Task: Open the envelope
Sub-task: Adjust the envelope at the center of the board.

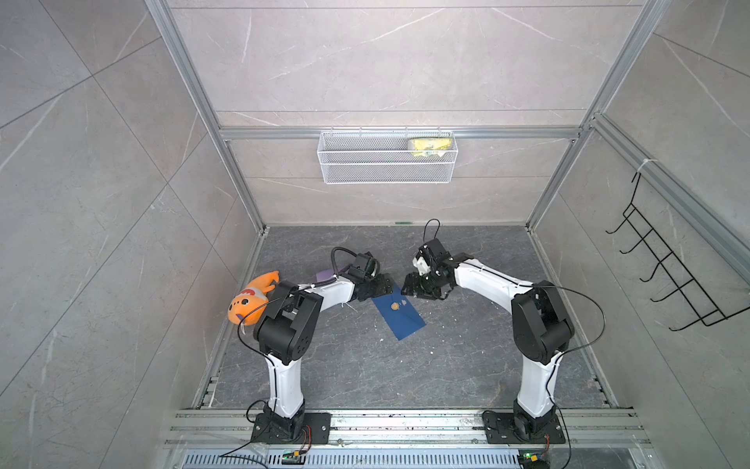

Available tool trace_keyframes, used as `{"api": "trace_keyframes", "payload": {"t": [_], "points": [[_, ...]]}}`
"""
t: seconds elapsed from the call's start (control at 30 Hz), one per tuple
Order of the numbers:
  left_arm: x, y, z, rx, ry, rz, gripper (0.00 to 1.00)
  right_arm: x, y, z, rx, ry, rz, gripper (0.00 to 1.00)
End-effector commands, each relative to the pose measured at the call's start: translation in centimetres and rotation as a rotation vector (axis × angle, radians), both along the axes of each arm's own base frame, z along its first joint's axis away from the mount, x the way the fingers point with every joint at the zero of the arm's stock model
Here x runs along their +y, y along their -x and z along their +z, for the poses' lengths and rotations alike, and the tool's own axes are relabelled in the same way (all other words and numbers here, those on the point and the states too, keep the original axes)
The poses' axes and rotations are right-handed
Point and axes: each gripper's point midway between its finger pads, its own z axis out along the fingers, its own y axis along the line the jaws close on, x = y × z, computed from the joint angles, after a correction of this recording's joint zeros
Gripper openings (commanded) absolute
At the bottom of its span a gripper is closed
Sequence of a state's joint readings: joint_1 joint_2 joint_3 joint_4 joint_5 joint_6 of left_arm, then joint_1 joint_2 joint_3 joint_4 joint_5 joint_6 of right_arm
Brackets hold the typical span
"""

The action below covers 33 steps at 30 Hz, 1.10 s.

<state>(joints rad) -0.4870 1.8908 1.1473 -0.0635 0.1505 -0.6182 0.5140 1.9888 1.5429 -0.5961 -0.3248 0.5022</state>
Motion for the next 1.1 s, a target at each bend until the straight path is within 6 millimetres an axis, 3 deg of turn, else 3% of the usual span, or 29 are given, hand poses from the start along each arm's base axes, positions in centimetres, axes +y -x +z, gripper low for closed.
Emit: {"api": "trace_keyframes", "payload": {"t": [0.0, 0.13, 0.33, 0.53, 0.73, 0.9, 1.07], "points": [[1.4, -0.1, 2.9, -0.084, 0.020, 0.038, 0.85, -0.1, -0.3, -1.8, 0.054, 0.069, 0.025, 0.64], [1.3, 0.5, 1.9, -0.085, 0.045, 0.034, 0.85, -1.0, -0.2, -2.5, 0.080, 0.123, 0.003, 0.63], [-0.3, 1.9, -0.6, 0.019, 0.100, -0.043, 0.89, -3.7, 3.0, -4.5, 0.158, 0.186, -0.082, 0.63], [0.8, 1.8, 0.1, -0.034, 0.048, -0.033, 0.90, -6.2, 6.9, -4.2, 0.121, 0.151, -0.210, 0.65], [0.8, 1.8, 0.0, -0.043, 0.040, -0.050, 0.90, -5.3, 10.0, -4.2, 0.143, 0.092, -0.180, 0.66], [1.4, 1.7, 0.2, -0.061, 0.002, -0.044, 0.91, -4.7, 10.0, -5.6, 0.156, 0.084, -0.169, 0.66], [2.5, 1.8, -0.4, -0.023, -0.042, 0.016, 0.91, -3.5, 7.1, -4.7, 0.063, 0.075, -0.129, 0.66]]}}
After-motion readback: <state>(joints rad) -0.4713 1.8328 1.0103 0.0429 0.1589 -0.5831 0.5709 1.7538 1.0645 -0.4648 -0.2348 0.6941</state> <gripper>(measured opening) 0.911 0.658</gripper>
